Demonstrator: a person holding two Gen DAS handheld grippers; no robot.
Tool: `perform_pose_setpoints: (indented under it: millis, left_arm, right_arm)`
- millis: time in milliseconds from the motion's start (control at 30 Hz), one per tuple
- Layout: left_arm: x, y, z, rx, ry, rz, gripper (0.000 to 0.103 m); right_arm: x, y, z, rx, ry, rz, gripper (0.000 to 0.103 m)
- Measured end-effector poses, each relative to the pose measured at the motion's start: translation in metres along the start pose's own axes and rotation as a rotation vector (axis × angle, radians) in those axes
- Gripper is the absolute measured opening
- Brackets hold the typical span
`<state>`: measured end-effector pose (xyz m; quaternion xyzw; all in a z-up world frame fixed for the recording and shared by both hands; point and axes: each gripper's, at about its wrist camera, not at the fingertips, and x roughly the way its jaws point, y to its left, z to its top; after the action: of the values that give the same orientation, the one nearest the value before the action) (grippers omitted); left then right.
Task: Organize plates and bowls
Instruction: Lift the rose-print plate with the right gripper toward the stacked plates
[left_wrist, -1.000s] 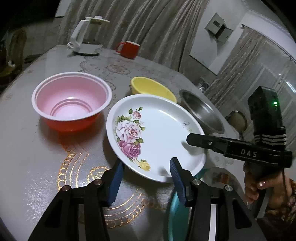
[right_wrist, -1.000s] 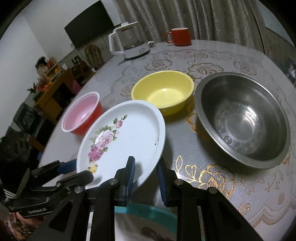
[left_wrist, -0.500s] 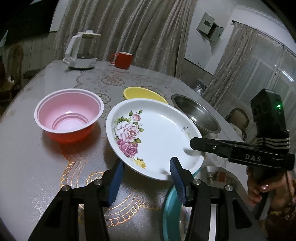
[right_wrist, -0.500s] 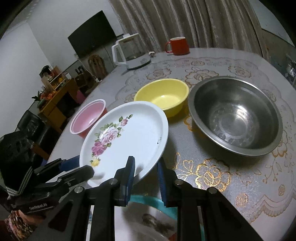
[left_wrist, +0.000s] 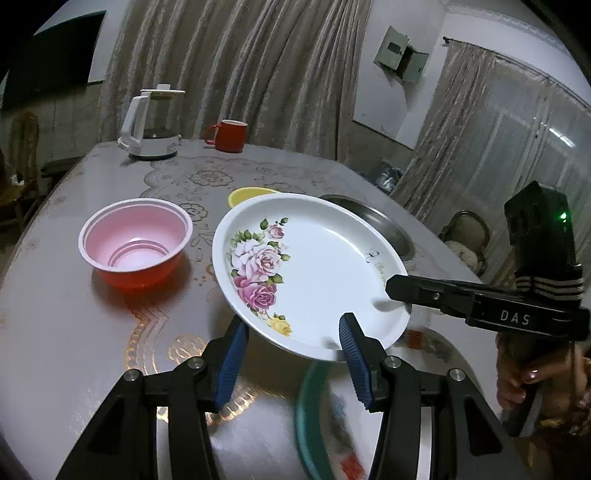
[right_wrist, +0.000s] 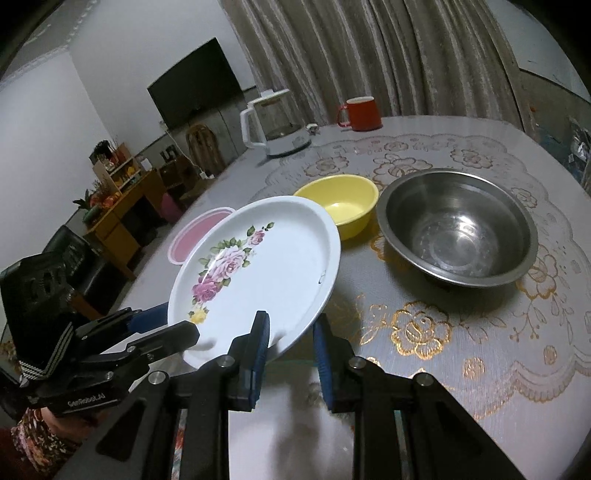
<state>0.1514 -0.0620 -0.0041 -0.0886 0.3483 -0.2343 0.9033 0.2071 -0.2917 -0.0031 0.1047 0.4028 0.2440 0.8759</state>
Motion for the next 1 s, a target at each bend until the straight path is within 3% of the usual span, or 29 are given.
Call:
perform_pose_setpoints:
  millis: [1000]
  left_arm:
    - [-0.055,-0.052,-0.039,0.111,-0.023,-0.07,0.051]
  right_arm:
    - [-0.085,0.02,-0.073,0.089,-0.125,-0.015,0.023]
